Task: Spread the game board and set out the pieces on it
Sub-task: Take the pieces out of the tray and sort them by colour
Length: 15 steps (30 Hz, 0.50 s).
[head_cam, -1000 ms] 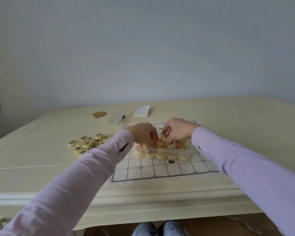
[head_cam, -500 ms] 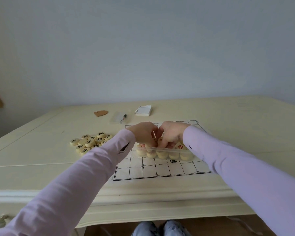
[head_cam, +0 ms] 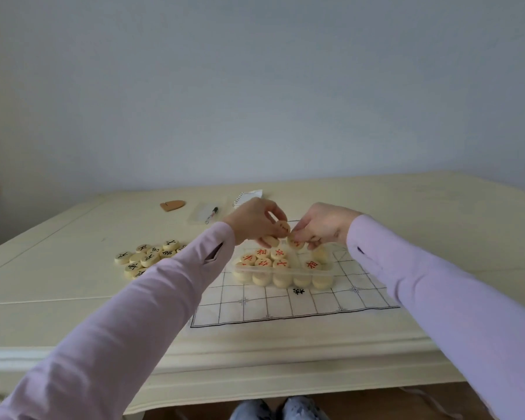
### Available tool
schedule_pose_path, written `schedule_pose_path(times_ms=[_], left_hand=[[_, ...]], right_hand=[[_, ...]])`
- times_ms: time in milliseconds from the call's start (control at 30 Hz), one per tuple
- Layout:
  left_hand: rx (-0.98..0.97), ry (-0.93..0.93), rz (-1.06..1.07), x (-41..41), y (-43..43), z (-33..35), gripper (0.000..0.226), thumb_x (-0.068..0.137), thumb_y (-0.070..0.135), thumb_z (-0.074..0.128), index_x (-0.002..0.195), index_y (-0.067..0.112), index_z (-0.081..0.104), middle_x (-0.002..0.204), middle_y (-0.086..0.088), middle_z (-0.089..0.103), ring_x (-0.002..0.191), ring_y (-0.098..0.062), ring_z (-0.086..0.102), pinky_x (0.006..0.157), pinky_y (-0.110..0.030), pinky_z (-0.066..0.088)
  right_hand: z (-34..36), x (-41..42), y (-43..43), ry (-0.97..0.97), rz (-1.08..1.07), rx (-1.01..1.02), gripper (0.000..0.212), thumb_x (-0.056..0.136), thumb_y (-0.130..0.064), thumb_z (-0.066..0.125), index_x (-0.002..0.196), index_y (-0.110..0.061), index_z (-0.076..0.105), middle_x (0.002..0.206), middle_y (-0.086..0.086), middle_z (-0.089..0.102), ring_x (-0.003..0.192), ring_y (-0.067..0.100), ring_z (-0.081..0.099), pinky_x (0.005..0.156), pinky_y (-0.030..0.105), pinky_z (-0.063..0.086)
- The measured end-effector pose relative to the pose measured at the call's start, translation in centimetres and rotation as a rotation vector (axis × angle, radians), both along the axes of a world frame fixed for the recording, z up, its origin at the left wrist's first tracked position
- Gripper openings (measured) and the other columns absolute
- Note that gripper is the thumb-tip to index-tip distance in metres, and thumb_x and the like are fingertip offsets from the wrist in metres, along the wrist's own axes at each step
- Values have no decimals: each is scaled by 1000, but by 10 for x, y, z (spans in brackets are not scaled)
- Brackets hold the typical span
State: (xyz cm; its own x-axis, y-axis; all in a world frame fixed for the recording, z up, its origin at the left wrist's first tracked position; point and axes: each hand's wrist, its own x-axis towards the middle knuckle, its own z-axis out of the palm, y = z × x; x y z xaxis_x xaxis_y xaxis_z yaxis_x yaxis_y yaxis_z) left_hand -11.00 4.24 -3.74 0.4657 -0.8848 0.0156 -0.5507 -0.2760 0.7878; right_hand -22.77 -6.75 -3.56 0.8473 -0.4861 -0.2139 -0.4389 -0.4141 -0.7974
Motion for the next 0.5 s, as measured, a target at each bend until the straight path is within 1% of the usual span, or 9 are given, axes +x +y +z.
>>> schedule_pose_path(times_ms=[100, 200, 300, 333, 367, 400, 433, 500], left_hand=[[-48, 101, 4, -21, -29, 7, 24, 85, 1, 66, 108, 5, 61, 84, -8, 61, 60, -15, 60, 54, -20, 57], [-1, 181, -6, -50, -66, 5, 26, 87, 1, 63, 114, 2, 61, 82, -7, 60, 62, -13, 58, 55, -20, 56], [66, 239, -23, -77, -103, 2, 24, 90, 0, 58, 114, -1, 61, 79, -8, 57, 63, -14, 55, 48, -18, 53], [91, 261, -26, -87, -113, 2, 21, 91, -1, 56, 111, 0, 61, 78, -8, 56, 63, -15, 55, 46, -18, 52], [128, 273, -32, -93, -124, 1, 14, 92, -1, 54, 104, 1, 61, 76, -7, 54, 61, -14, 54, 45, -17, 51], [176, 277, -39, -101, -132, 0, 8, 94, -1, 51, 93, 2, 58, 73, -6, 51, 56, -12, 54, 45, -15, 50], [220, 275, -37, -107, -143, -3, 14, 95, 0, 48, 83, 4, 54, 71, -5, 48, 48, -10, 55, 44, -14, 49], [266, 294, -27, -119, -161, -12, 24, 98, 1, 43, 74, 7, 46, 70, -4, 46, 31, -7, 52, 41, -13, 46]], right_hand=[[2, -22, -29, -117, -170, 116, 23, 89, -8, 62, 107, 6, 63, 77, 8, 63, 62, 14, 55, 56, 19, 49], [-4, -46, -58, -157, -302, 198, 18, 91, -5, 59, 105, 6, 60, 75, 12, 60, 61, 17, 56, 47, 20, 49], [-12, -69, -83, -152, -405, 208, 7, 91, 0, 56, 96, 4, 59, 75, 12, 56, 60, 18, 52, 47, 23, 50], [-14, -75, -92, -149, -430, 212, 5, 92, 1, 54, 90, 3, 59, 74, 11, 54, 59, 18, 50, 50, 23, 49], [-18, -80, -100, -143, -448, 216, 11, 93, 1, 53, 83, 1, 58, 72, 10, 53, 59, 17, 48, 53, 23, 49], [-21, -85, -107, -130, -462, 218, 17, 94, 1, 51, 78, -2, 56, 70, 9, 52, 58, 16, 47, 55, 24, 48], [-25, -90, -114, -109, -480, 211, 22, 95, 0, 49, 75, -4, 55, 68, 8, 52, 56, 15, 45, 54, 23, 48], [-34, -98, -128, -58, -531, 179, 27, 95, 0, 46, 71, -7, 55, 65, 5, 51, 52, 14, 41, 51, 22, 47]])
